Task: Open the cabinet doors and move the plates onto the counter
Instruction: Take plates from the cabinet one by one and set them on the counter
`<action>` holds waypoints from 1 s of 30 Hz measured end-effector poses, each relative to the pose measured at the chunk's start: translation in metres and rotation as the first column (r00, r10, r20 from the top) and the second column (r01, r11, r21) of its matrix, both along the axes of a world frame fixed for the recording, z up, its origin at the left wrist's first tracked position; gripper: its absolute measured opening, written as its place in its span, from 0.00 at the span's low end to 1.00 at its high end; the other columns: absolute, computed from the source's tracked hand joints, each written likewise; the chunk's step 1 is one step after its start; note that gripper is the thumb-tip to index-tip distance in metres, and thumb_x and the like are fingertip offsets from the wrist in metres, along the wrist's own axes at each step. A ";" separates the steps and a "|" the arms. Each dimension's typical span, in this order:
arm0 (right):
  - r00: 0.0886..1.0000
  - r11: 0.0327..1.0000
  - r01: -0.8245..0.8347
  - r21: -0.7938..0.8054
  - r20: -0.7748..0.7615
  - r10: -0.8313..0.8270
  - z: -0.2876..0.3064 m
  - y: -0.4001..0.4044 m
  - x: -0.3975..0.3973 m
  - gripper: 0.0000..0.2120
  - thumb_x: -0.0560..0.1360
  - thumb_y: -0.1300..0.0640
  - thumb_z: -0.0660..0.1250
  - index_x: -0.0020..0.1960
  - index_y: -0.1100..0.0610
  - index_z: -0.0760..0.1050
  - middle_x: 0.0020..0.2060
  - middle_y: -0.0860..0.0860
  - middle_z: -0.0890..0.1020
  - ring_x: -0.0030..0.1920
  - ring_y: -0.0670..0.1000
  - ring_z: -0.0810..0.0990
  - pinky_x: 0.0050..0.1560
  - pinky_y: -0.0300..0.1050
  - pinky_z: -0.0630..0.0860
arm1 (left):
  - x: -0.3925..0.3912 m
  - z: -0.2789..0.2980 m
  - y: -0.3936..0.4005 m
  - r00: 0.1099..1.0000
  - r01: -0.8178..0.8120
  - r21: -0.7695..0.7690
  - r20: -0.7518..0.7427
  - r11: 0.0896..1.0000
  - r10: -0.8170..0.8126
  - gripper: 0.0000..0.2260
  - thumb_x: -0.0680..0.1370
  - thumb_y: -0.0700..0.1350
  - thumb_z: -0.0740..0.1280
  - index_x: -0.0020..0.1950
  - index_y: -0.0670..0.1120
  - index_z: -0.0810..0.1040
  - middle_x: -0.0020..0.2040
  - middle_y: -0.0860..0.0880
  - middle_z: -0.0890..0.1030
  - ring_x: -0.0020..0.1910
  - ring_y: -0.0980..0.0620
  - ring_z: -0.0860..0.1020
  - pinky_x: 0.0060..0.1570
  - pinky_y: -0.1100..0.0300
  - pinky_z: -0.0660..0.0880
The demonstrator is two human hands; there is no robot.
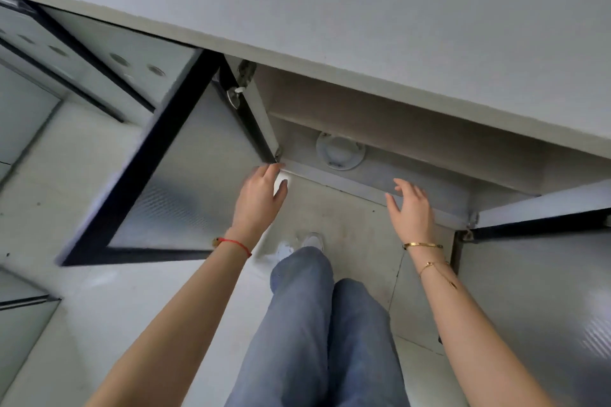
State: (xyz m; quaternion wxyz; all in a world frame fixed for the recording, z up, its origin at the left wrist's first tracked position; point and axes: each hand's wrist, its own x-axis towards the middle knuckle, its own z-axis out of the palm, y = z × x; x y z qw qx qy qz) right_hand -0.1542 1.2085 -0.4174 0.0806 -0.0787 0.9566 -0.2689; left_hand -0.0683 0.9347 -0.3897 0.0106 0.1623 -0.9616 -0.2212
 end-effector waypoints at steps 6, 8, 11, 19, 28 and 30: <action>0.999 1.000 0.031 -0.007 0.039 -0.030 -0.167 -0.028 -0.069 0.17 0.76 0.59 0.65 0.64 0.64 0.73 0.55 0.63 0.80 0.57 0.64 0.75 0.56 0.54 0.74 | -0.079 -0.168 -0.020 0.999 0.035 -0.002 0.006 0.999 -0.035 0.14 0.77 0.43 0.65 0.62 0.43 0.77 0.54 0.41 0.80 0.52 0.40 0.78 0.51 0.52 0.74; 0.999 1.000 0.017 0.007 0.035 -0.017 -0.218 -0.037 -0.090 0.18 0.77 0.58 0.64 0.65 0.64 0.72 0.58 0.62 0.79 0.60 0.63 0.74 0.59 0.55 0.72 | -0.104 -0.220 -0.028 0.999 0.047 -0.028 -0.020 0.998 -0.048 0.15 0.78 0.44 0.65 0.63 0.43 0.77 0.55 0.40 0.80 0.53 0.40 0.78 0.53 0.51 0.75; 1.000 1.000 -0.009 0.028 0.007 0.009 -0.290 -0.046 -0.121 0.19 0.78 0.56 0.63 0.66 0.63 0.71 0.60 0.61 0.77 0.62 0.63 0.72 0.62 0.56 0.71 | -0.139 -0.290 -0.036 0.995 0.079 -0.044 -0.059 0.996 -0.081 0.15 0.78 0.45 0.65 0.63 0.42 0.76 0.55 0.40 0.80 0.52 0.39 0.78 0.52 0.50 0.76; 0.982 0.980 -0.119 0.157 -0.125 0.139 -0.420 -0.055 -0.198 0.19 0.77 0.57 0.63 0.65 0.64 0.71 0.58 0.64 0.78 0.58 0.64 0.75 0.58 0.54 0.72 | -0.210 -0.431 -0.051 0.991 0.109 -0.062 -0.070 0.992 -0.113 0.16 0.78 0.45 0.64 0.65 0.45 0.74 0.61 0.44 0.78 0.59 0.43 0.76 0.53 0.49 0.75; 0.992 0.982 -0.060 0.180 -0.101 0.079 -0.478 -0.077 -0.246 0.17 0.77 0.53 0.64 0.57 0.66 0.72 0.51 0.65 0.79 0.53 0.64 0.77 0.50 0.52 0.74 | -0.271 -0.499 -0.062 0.998 0.018 0.074 0.060 0.997 -0.023 0.20 0.76 0.47 0.69 0.66 0.40 0.73 0.62 0.38 0.76 0.61 0.38 0.75 0.60 0.47 0.73; 0.995 0.991 -0.026 0.130 -0.089 0.038 -0.484 -0.078 -0.249 0.17 0.76 0.52 0.65 0.56 0.66 0.73 0.50 0.65 0.80 0.52 0.64 0.77 0.48 0.51 0.74 | -0.277 -0.506 -0.060 0.995 0.040 0.082 0.090 0.996 -0.048 0.20 0.76 0.48 0.69 0.64 0.40 0.75 0.61 0.38 0.77 0.60 0.38 0.75 0.58 0.47 0.74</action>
